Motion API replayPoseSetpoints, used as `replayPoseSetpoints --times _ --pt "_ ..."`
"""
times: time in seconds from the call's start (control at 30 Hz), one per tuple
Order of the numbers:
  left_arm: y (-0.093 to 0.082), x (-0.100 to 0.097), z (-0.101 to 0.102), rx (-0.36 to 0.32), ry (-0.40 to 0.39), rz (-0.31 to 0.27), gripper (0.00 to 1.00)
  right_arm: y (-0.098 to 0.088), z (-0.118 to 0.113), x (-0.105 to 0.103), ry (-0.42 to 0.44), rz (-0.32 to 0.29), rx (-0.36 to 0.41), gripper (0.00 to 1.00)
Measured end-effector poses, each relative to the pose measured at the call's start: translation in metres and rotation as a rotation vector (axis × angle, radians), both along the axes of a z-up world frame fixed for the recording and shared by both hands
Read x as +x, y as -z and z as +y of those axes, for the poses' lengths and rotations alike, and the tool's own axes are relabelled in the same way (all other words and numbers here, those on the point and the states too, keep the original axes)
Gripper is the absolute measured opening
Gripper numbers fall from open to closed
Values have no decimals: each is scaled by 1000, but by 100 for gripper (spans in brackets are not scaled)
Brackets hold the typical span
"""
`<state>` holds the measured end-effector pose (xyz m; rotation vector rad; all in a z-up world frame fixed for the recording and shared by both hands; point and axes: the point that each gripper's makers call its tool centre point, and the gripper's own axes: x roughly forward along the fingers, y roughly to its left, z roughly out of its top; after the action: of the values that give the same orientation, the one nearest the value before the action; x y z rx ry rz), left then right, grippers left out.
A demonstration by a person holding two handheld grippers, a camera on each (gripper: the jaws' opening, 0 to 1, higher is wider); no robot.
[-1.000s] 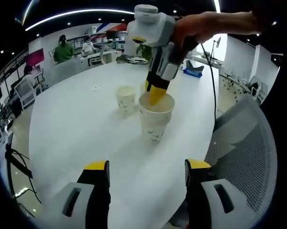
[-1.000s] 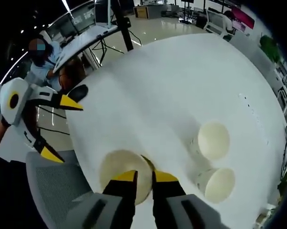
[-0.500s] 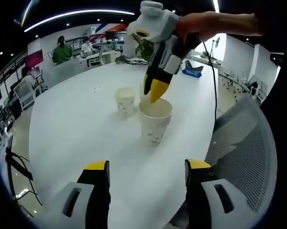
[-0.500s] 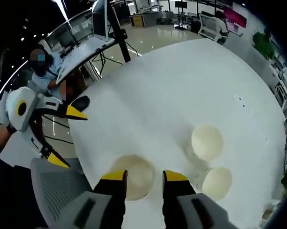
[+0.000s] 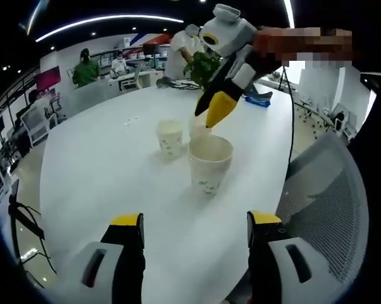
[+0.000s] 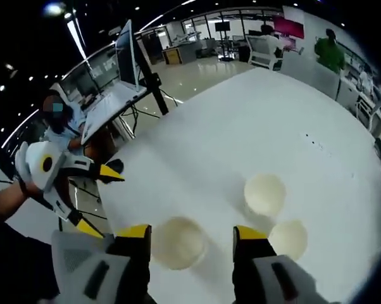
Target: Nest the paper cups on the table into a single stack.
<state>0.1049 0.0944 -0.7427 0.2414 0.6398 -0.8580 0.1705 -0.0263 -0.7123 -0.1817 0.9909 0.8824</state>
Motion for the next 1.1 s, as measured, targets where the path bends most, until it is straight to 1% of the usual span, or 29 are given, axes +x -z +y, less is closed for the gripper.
replayPoseSetpoints --times 0.1,0.23,0.27,0.33,0.37,0.57,0.7,0.83,0.93,1.0,1.1 --pt "0 3 1 1 5 -4 64 -3 -1 5 28 -32 30 58" --pt "-2 3 -2 6 18 -6 64 -4 -9 4 41 -64 49 61" --pt "-4 3 -3 7 20 -7 64 -4 -10 3 42 -69 52 62" --pt "-4 3 -4 8 24 -6 64 -5 -14 -4 44 -78 56 63" --pt "-3 4 -5 10 29 -6 64 -4 -13 -2 47 -82 57 63" --pt "-2 1 -8 8 33 -1 64 -5 -21 -5 74 -102 72 63" --pt "-2 1 -8 7 32 -1 64 -6 -28 -5 83 -148 73 63" --pt "-4 1 -8 4 30 -1 64 -4 -34 -5 102 -158 81 63" --pt "-4 2 -8 5 30 -2 64 -1 -40 -7 111 -159 71 63" --pt "-4 3 -7 4 28 -1 64 -2 -44 -5 125 -159 71 63" --pt "-2 4 -7 2 26 0 64 2 -48 -3 139 -161 74 62"
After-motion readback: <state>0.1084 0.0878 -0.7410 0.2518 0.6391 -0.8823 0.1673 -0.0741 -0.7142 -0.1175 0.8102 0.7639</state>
